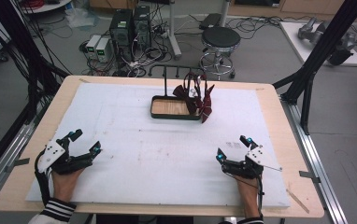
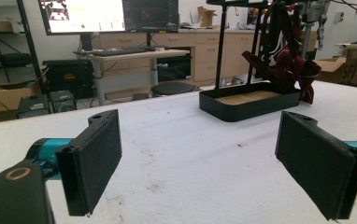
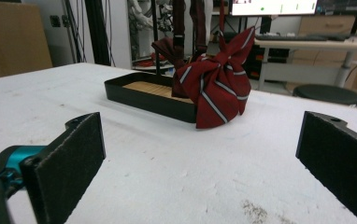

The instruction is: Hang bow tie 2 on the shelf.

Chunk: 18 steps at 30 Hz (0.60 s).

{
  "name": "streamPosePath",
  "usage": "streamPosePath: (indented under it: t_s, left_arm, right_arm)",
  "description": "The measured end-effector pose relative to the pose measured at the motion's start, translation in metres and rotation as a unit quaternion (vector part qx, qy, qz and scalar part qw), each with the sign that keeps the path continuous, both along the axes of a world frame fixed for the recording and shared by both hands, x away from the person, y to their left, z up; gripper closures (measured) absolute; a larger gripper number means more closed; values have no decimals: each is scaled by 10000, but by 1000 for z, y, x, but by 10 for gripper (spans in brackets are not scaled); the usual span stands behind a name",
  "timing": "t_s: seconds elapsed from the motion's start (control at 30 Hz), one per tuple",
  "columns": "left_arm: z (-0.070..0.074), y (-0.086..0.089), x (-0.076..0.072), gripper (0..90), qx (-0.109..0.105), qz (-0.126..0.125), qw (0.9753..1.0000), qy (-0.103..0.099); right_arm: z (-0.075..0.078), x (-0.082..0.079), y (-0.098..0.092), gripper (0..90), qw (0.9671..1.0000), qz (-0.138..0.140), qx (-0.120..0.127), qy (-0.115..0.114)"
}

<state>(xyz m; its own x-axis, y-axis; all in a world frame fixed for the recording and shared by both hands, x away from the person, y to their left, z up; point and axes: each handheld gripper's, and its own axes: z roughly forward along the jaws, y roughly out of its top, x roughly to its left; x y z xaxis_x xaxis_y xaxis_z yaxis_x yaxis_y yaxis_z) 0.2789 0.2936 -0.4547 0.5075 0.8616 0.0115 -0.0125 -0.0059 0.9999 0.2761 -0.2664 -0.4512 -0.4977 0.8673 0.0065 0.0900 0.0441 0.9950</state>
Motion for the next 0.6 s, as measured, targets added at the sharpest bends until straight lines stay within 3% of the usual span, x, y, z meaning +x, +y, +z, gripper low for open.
streamPosePath:
  t_s: [0.6]
  left_arm:
    - [0,0,0,150,-19,4,10000,3]
  right_arm:
    - [-1,-3,5,5,9997,-49,-201,-146]
